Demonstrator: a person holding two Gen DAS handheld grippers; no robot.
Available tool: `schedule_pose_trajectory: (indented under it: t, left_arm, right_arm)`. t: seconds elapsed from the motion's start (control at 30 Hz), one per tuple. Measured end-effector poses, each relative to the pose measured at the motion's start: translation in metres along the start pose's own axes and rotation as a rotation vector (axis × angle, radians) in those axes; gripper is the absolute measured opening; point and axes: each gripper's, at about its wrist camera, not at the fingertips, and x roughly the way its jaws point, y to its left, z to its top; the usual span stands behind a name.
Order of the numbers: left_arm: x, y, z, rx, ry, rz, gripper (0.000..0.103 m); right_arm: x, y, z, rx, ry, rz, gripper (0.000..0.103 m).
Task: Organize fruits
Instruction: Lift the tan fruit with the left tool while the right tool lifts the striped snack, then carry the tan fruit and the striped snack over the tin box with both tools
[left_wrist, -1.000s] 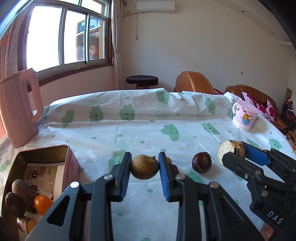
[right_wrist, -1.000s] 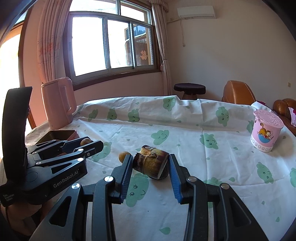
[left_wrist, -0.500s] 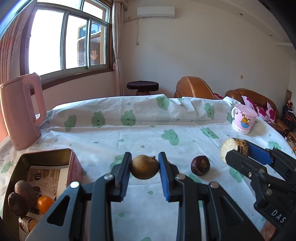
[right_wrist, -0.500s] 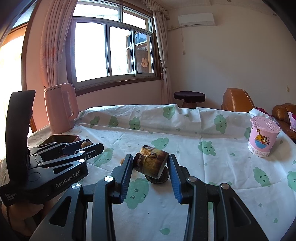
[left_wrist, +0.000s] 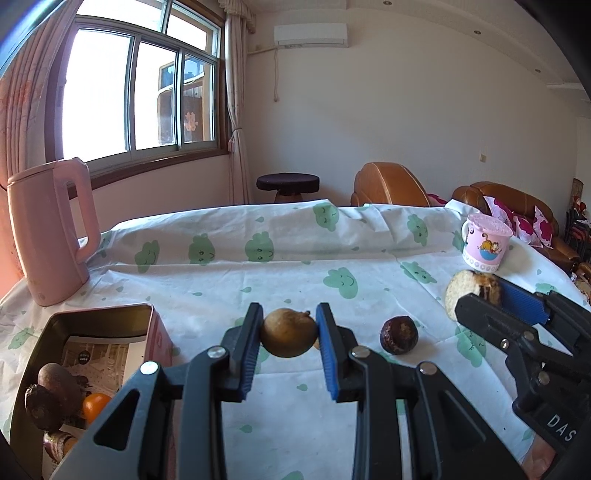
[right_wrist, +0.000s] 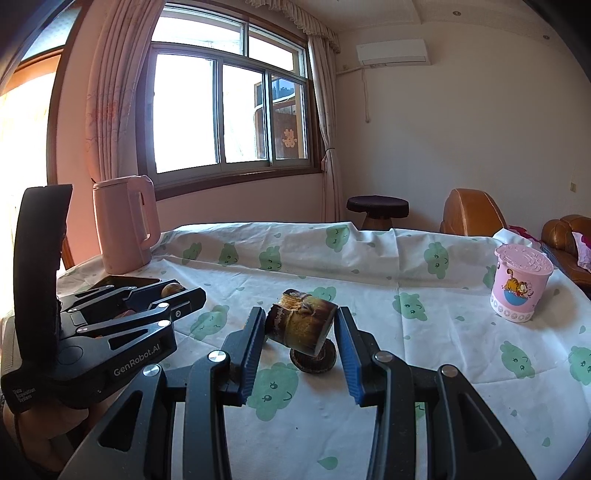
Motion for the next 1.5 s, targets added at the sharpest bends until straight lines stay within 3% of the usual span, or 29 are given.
schedule_pose_trajectory:
  t: [0.83, 1.13, 1.5]
  left_arm:
    - [-0.024, -0.002, -0.006, 0.024, -0.062, 0.046, 0.031]
    - [-0.044, 0.032, -0.017, -0.027, -0.023, 0.069, 0.031]
    - [-0.062, 0.093, -0.014, -0.065, 0.0, 0.188, 0.031]
  right_arm:
    - [-0.018, 0.009, -0.002, -0.044, -0.09, -0.017, 0.041]
    - [-0.008, 0.024, 0.0, -0.045, -0.038, 0.062, 0.041]
    - [0.009, 0.096, 0.009, -0.147, -0.012, 0.203, 0.041]
